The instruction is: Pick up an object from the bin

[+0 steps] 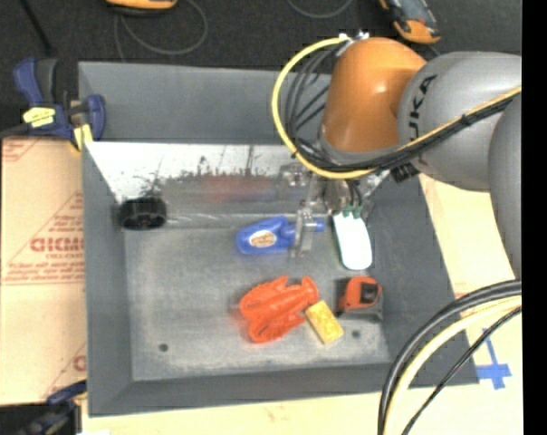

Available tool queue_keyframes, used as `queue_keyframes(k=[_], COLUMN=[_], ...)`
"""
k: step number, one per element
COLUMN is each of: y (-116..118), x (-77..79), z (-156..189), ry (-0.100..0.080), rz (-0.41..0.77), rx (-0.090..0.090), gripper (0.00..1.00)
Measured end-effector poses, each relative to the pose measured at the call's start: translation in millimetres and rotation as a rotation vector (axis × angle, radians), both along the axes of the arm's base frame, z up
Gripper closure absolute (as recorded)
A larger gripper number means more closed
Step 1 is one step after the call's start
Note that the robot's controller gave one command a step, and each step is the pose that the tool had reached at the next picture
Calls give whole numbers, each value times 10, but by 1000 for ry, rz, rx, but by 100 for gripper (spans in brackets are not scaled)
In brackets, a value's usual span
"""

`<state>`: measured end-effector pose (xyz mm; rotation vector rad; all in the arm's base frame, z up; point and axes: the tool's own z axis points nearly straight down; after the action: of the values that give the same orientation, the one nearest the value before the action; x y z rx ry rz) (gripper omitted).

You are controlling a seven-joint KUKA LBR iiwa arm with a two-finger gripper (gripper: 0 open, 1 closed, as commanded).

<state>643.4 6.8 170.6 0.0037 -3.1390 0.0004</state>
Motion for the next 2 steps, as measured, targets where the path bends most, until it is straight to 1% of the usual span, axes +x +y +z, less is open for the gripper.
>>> queue_keyframes(k=[1, 2], y=[1, 15], x=[10, 18], z=[52, -461], ry=[-7, -13], rz=[0, 10], rx=[0, -1], gripper=[0, 0])
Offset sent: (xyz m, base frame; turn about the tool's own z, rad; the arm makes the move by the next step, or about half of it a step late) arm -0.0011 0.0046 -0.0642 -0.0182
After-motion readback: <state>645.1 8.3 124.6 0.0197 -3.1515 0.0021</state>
